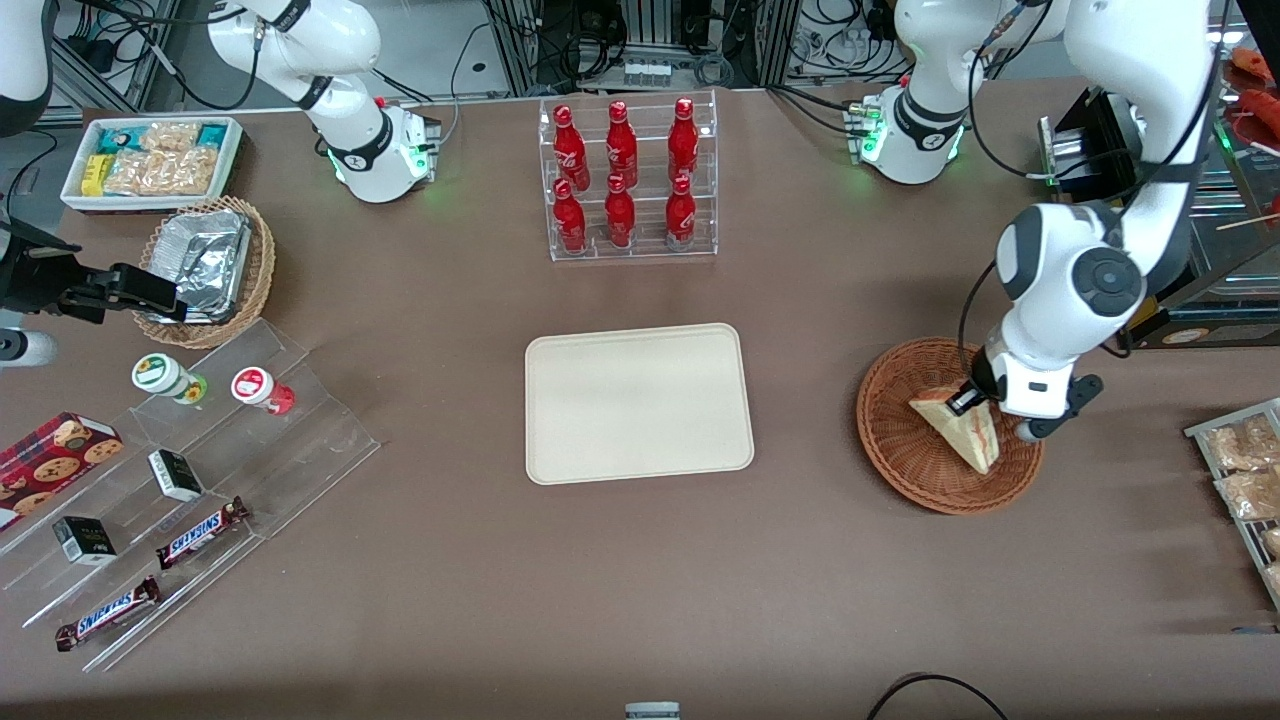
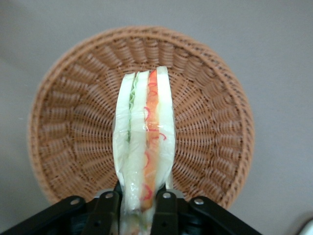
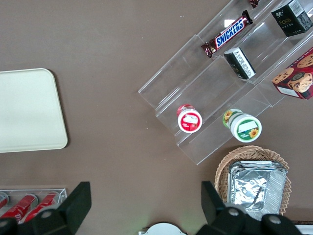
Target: Place sandwich from basket to tray
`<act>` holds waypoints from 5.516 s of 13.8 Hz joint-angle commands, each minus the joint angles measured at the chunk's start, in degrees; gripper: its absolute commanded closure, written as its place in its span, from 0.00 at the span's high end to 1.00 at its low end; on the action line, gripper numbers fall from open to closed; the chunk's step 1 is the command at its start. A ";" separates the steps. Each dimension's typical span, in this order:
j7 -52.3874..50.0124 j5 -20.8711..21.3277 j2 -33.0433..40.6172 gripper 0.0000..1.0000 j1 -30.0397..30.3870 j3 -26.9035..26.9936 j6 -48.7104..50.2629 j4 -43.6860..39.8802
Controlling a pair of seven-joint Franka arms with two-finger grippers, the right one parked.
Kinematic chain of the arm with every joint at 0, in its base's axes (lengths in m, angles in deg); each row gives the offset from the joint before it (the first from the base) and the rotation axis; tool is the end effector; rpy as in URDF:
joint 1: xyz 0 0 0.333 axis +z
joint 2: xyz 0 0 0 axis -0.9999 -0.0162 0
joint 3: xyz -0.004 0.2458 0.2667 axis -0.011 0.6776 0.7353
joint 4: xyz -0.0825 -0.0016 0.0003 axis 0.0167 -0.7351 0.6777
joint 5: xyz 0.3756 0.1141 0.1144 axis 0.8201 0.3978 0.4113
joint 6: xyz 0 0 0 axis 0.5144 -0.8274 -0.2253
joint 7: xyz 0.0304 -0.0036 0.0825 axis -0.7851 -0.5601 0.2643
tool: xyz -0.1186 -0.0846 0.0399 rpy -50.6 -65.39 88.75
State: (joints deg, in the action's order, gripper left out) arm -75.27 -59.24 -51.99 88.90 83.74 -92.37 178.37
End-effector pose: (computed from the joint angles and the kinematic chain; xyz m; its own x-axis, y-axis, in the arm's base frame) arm 0.5811 -0.0594 0.3225 0.8277 0.5603 0.0309 0.5607 -0.8280 -0.0036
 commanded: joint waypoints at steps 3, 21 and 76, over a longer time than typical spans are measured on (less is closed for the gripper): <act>-1.32 2.00 -0.78 0.00 -4.56 -3.59 16.24 -14.24; -8.79 1.99 -25.82 0.00 -38.24 -3.77 18.38 -39.40; 40.43 -3.37 14.78 1.00 -1.59 3.53 42.73 -24.37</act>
State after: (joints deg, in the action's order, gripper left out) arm -36.04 -61.92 -38.57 86.54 87.49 -49.61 153.01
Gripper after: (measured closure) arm 0.000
